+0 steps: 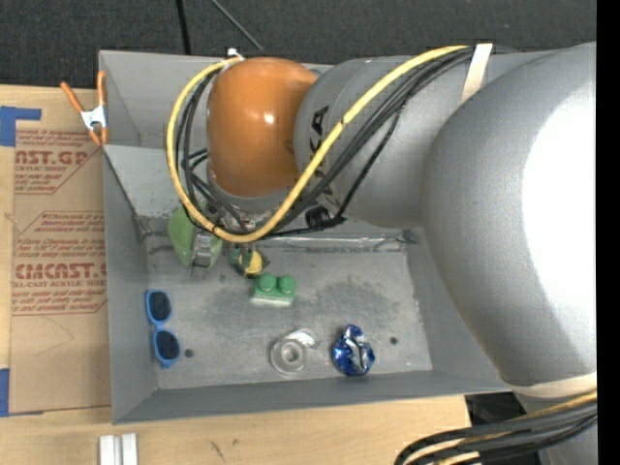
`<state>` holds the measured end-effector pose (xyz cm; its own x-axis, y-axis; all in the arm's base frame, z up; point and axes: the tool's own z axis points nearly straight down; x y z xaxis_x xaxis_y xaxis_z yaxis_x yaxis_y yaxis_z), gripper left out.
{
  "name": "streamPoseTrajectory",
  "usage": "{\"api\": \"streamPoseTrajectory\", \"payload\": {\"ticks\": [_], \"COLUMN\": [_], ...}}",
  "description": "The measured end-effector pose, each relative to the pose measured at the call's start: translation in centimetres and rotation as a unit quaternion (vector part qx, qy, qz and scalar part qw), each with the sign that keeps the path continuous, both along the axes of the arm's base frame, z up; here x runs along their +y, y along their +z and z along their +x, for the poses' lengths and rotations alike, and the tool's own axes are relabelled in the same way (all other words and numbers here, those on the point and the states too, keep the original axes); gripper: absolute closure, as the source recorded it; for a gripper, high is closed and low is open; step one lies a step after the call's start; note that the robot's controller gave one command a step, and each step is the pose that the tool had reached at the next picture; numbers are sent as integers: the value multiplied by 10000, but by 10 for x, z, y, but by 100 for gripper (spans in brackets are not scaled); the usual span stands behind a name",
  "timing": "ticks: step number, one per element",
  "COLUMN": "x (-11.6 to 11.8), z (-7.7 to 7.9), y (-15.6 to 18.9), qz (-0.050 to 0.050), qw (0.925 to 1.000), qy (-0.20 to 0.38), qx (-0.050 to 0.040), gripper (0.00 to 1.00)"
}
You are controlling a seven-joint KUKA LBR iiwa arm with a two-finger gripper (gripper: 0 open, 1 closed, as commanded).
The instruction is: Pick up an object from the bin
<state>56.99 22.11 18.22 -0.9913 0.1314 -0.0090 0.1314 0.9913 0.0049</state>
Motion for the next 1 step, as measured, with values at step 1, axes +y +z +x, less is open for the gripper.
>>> {"api": "streamPoseTrajectory", "payload": {"ticks": [1], "x": [3], "z": [-1], "y": [55], "qz": [2], "qw": [10000], "qy": [-26], "qx": [11], "gripper": [100]}}
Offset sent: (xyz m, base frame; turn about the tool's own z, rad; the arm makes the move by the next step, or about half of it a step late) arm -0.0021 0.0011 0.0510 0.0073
